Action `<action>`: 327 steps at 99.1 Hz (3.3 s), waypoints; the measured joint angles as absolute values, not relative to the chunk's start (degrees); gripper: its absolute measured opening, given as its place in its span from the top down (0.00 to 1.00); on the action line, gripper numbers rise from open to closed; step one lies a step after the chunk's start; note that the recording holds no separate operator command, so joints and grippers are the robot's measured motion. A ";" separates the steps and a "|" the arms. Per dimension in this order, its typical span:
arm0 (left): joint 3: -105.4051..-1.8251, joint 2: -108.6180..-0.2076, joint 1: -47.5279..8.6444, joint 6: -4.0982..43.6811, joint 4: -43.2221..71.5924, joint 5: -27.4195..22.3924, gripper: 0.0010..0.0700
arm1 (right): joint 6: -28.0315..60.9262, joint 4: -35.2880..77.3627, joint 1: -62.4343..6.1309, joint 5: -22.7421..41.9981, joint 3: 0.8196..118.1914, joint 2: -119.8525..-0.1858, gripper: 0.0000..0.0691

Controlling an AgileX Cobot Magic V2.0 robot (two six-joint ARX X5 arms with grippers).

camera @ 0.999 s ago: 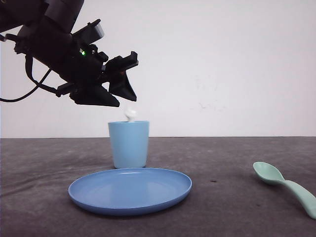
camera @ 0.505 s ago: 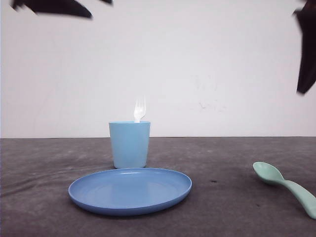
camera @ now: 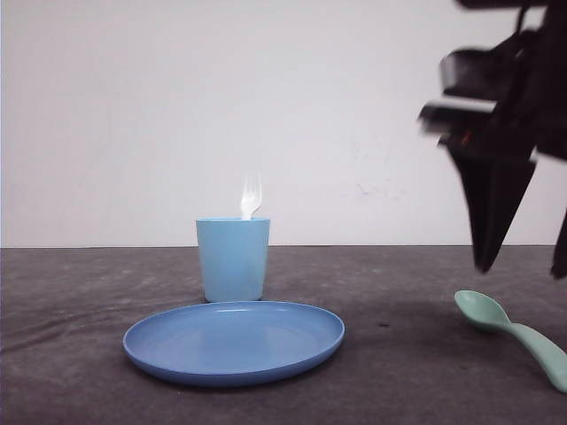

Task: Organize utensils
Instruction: 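Lower the right gripper onto the mint-green spoon and grasp it, then carry the spoon with the right gripper and drop it into the cup, then lower the open right gripper around the light-blue cup and grasp it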

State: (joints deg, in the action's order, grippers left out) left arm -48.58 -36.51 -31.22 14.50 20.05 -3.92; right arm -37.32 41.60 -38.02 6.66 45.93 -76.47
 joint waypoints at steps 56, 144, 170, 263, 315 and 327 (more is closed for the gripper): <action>-48.58 -33.36 -31.27 15.94 23.79 -4.01 0.58 | -40.62 38.00 -38.15 9.04 45.93 -82.19 0.87; -48.58 -33.36 -31.27 16.80 23.81 -4.40 0.58 | -28.40 21.98 -42.41 13.04 64.36 -78.43 0.92; -48.58 -33.36 -31.27 17.21 23.81 -4.43 0.58 | -22.74 1.93 -46.00 12.99 64.34 -85.86 0.92; -48.58 -33.36 -31.27 17.21 27.33 -4.43 0.58 | -19.29 -9.63 -46.87 8.54 64.12 -102.10 0.44; -48.58 -33.39 -31.27 17.21 28.08 -4.43 0.58 | -21.10 22.81 -48.34 2.57 64.14 -84.84 0.01; -48.58 -33.39 -31.27 17.23 28.08 -4.43 0.58 | -22.81 27.05 -48.36 0.08 64.14 -85.38 0.01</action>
State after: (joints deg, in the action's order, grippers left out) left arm -48.58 -33.39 -31.27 17.23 28.08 -4.43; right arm -22.81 27.05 -48.36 0.08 64.14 -85.38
